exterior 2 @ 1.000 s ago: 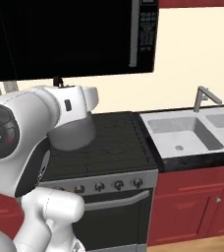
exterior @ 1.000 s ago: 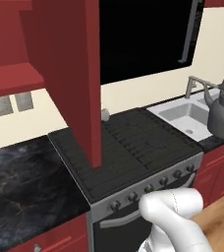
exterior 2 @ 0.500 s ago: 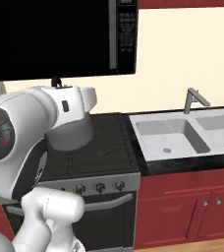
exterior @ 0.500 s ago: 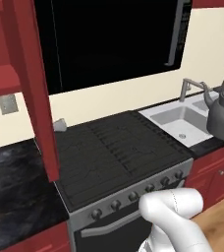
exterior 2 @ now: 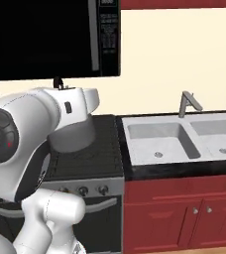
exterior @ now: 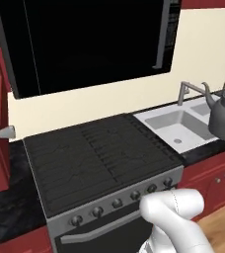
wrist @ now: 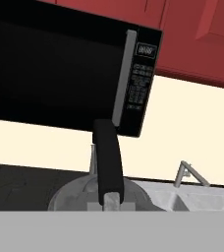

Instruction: Pick the kettle from the cabinet and place it on a stove burner. Then pick the pot from the counter and place it on another stove burner. Finally, turn both burners on.

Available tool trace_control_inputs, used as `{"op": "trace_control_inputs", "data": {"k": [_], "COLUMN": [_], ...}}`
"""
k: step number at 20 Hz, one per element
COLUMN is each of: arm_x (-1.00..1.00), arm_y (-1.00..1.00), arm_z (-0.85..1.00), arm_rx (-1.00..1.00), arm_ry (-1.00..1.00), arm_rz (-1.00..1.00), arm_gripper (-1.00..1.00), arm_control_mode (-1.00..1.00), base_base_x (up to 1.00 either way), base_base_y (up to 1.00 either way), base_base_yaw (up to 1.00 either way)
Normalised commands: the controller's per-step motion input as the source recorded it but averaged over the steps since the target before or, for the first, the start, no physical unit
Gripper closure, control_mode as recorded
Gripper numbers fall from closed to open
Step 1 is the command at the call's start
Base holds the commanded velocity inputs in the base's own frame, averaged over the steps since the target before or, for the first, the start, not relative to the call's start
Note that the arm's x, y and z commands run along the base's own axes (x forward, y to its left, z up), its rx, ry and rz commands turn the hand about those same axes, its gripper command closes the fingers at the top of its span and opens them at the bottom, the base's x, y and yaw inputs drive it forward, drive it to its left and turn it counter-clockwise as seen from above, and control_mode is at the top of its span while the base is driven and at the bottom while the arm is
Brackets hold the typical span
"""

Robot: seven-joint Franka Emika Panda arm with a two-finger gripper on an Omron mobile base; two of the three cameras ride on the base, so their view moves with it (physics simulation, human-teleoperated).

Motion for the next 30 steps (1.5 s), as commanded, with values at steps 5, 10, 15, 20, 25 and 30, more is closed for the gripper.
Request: {"op": "trace_control_inputs", "data": {"k": [5, 10, 15, 20, 25, 30], "arm_x": [0.0, 0.0, 0.0, 0.0, 0.0, 0.0], "arm_y": [0.0, 0.0, 0.0, 0.0, 0.0, 0.0], "arm_z": [0.0, 0.0, 0.0, 0.0, 0.0, 0.0], "arm_rx": [0.0, 0.0, 0.0, 0.0, 0.0, 0.0], "arm_ry": [0.0, 0.0, 0.0, 0.0, 0.0, 0.0], "arm_rz": [0.0, 0.0, 0.0, 0.0, 0.0, 0.0], "arm_gripper": [1.0, 1.0, 1.0, 1.0, 1.0, 1.0], "arm_control_mode": [1.0, 1.0, 1.0, 1.0, 1.0, 1.0], "base_base_x": [-0.08, 0.0, 0.0, 0.0, -0.05, -0.02], "base_base_y": [-0.05, -0.06, -0.48, -0.25, -0.05, -0.14], "base_base_yaw": [0.26, 0.3, 0.21, 0.23, 0.27, 0.27]}}
